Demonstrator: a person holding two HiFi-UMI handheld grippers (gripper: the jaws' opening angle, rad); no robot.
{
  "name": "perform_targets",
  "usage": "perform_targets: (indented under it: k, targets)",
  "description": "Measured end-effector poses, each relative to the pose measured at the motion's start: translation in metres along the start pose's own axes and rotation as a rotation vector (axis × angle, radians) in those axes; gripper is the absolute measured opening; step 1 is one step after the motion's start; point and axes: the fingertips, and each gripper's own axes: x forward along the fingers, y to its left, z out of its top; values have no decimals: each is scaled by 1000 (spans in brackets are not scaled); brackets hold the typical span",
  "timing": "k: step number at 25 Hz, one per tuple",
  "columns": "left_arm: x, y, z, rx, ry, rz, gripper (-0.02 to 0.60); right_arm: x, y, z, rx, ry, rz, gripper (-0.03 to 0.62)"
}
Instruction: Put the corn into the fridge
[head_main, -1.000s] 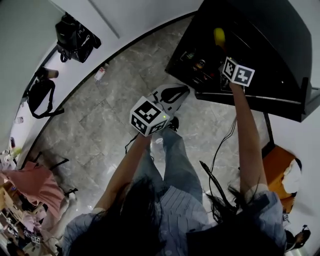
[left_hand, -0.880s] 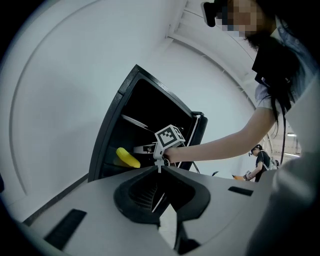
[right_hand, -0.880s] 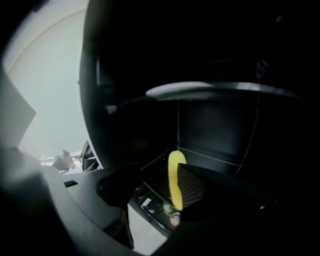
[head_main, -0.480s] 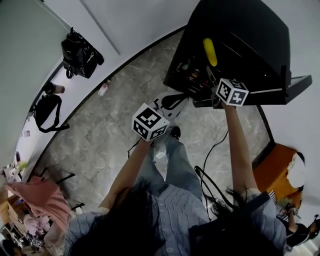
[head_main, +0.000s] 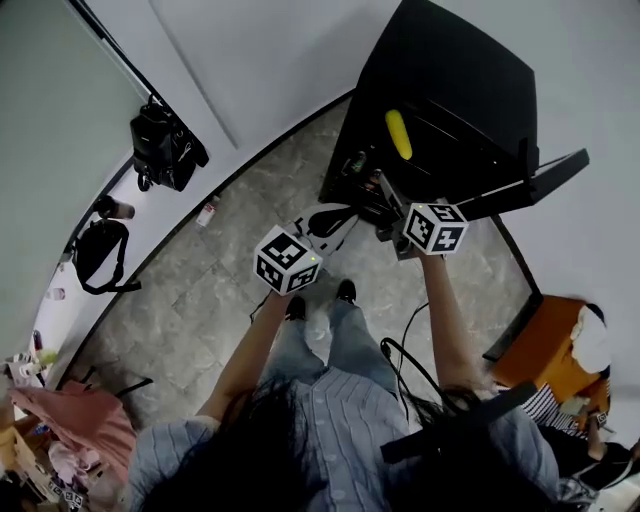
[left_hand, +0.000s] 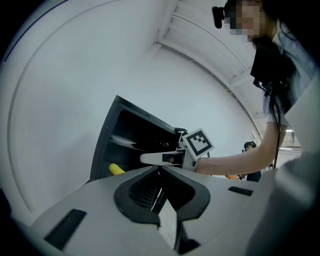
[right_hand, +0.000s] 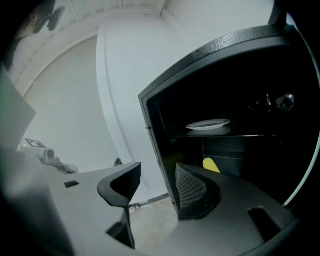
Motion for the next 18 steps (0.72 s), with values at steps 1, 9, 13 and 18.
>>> perform_targets:
  k: [1, 9, 13, 18]
  targets:
    - [-5, -1, 2, -3, -4, 3, 9, -5, 7, 0, -12, -1, 2, 229]
    - [-46, -20, -4, -21, 29, -2, 9, -44, 54, 10, -36, -48, 20, 196]
    - [-68, -28, -9, -19, 44, -8, 8, -64, 75, 15, -20, -94, 16, 183]
    - [-93, -37, -8, -25, 25, -25, 8, -85, 100, 6, 5, -118, -8, 167]
